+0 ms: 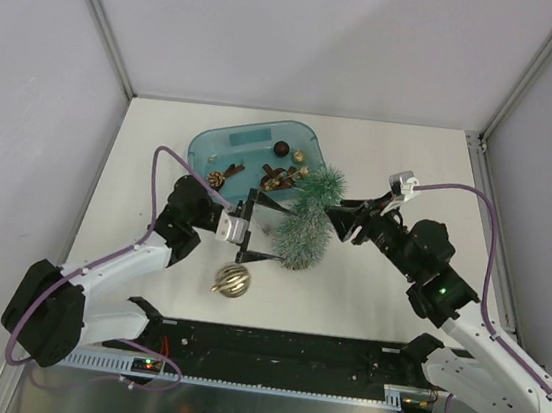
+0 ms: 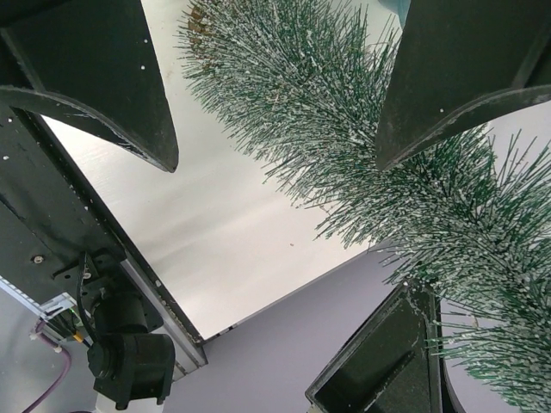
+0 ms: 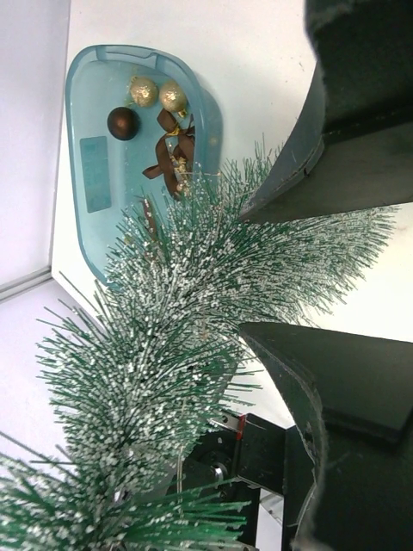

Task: Decorate the small christmas tree

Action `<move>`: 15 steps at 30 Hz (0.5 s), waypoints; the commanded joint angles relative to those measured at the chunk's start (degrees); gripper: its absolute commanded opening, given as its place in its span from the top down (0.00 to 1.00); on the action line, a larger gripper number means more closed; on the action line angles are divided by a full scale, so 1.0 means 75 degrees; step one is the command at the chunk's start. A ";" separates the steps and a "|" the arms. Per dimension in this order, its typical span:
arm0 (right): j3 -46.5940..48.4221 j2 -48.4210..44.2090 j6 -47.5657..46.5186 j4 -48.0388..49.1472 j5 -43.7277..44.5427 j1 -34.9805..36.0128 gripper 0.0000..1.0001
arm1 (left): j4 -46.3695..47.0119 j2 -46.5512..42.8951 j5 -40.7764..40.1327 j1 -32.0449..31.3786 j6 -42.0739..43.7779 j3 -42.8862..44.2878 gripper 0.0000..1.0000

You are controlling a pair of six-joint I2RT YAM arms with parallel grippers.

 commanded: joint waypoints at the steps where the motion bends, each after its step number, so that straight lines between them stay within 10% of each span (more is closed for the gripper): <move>1: 0.0426 -0.0014 -0.0077 0.0220 0.0126 0.0077 0.46 | 0.0201 -0.0298 -0.0110 -0.0059 0.0137 -0.0126 0.00; 7: 0.0485 -0.0045 -0.0123 0.0105 0.0216 0.0136 0.46 | 0.0201 -0.0457 -0.0663 0.0129 -0.0332 -0.0293 0.00; 15: 0.0600 -0.0233 -0.0193 -0.0342 0.0368 0.0146 0.46 | -0.1592 -0.0292 -0.3983 0.1329 -0.1833 0.0538 0.00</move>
